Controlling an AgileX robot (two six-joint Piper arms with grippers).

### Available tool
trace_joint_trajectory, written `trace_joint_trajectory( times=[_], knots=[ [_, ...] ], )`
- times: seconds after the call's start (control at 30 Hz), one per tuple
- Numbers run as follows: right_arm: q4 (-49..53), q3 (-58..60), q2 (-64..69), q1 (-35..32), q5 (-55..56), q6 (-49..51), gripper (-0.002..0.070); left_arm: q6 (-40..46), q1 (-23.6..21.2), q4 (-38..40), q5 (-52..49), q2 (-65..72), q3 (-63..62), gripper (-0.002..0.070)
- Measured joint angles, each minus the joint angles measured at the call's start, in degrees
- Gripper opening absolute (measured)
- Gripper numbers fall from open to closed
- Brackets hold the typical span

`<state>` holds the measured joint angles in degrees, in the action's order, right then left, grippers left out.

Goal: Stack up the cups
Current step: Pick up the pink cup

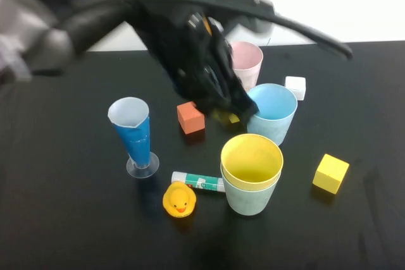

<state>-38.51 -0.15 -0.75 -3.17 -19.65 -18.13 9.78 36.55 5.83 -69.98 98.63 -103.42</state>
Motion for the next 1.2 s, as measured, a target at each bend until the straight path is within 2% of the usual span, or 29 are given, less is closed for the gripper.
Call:
trace_joint_trajectory(
  times=[0.1, 0.23, 0.33, 0.6, 0.83, 1.03, 1.2],
  knots=[
    [0.0, -3.86, 0.32, 0.0, -0.28, -2.78, 0.0029, 0.1, 0.0, -1.94, 0.5, -4.35, 0.0, 0.0031],
    [2.55, -9.76, 6.74, 0.0, -0.88, -3.67, 0.0029, 0.22, 0.0, -2.44, 2.9, -10.51, 2.64, 0.0007],
    [5.43, -15.12, 16.22, 0.0, -4.82, -5.74, 0.0029, 0.22, 0.0, -2.33, 7.9, -16.14, 10.52, 0.0004],
    [8.03, -36.44, 41.68, 0.0, -24.07, -21.03, 0.0029, -2.01, 0.0, -1.97, 18.64, -33.26, 37.7, 0.0002],
    [8.69, -54.86, 60.14, 0.1, -37.78, -26.02, 0.0029, -10.97, 0.0, -1.34, 27.06, -46.49, 57.67, 0.0002],
    [8.85, -71.77, 71.13, 0.86, -44.27, -28.63, 0.0029, -15.02, 0.0, -0.5, 35.41, -56.63, 67.45, 0.0001],
    [14.25, -85.76, 80.02, 6.5, -48.2, -29.3, 0.0029, -15.37, 0.0, -0.5, 37.46, -61.51, 69.6, 0.0002]
  ],
)
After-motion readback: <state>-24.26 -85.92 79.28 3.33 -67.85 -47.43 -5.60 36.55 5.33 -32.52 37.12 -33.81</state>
